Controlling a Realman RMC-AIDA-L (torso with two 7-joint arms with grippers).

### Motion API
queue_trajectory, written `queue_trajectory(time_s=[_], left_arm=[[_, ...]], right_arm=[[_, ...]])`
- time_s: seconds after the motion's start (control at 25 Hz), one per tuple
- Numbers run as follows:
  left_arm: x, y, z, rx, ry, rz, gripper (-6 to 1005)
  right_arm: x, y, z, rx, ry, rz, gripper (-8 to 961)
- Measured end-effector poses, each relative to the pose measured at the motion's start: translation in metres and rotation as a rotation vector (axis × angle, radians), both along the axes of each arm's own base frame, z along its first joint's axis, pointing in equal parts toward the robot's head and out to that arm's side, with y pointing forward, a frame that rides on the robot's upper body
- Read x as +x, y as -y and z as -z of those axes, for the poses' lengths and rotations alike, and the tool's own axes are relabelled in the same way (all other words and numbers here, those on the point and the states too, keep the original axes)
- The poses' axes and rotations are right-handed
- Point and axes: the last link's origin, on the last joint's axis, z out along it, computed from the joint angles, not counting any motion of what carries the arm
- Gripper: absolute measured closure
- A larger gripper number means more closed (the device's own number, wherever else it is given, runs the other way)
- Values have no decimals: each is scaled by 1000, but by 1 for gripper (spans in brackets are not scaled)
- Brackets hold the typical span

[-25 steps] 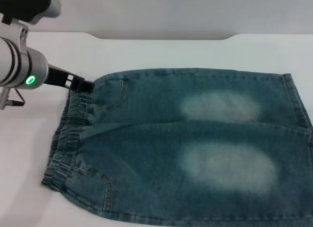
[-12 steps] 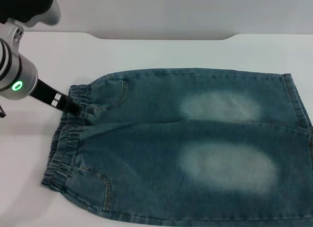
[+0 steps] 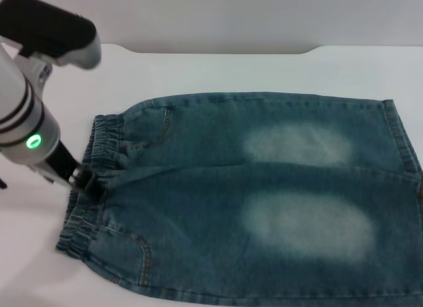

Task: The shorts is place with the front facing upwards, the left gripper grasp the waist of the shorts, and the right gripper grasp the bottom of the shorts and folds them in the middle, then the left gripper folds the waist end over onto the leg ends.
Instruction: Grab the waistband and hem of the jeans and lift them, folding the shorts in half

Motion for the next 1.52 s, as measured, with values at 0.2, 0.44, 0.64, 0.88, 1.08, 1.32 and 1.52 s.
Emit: queue_trajectory(time_s=[0.2, 0.44, 0.64, 0.88, 1.08, 1.32, 1.52], left_arm=[[-1, 7, 5, -34, -31, -41, 210], [-2, 12, 9, -53, -54, -84, 215], [-5, 14, 18, -82, -70, -105, 219], [-5, 18, 30, -117, -54, -116, 223], [-6, 19, 32, -117, -50, -118, 227], [-9, 16, 33, -112, -59, -115, 232], [-15, 13, 35, -112, -66, -125, 236]], right_arm=[[1, -1, -1, 0, 15, -13, 178], [4, -2, -2, -4, 35, -25, 179], [7, 0, -2, -8, 46, -24, 179], [9, 1, -1, -14, 48, -23, 179], [9, 2, -1, -18, 49, -25, 178], [10, 3, 0, -21, 47, -23, 178], [11, 4, 1, -24, 45, -21, 179]])
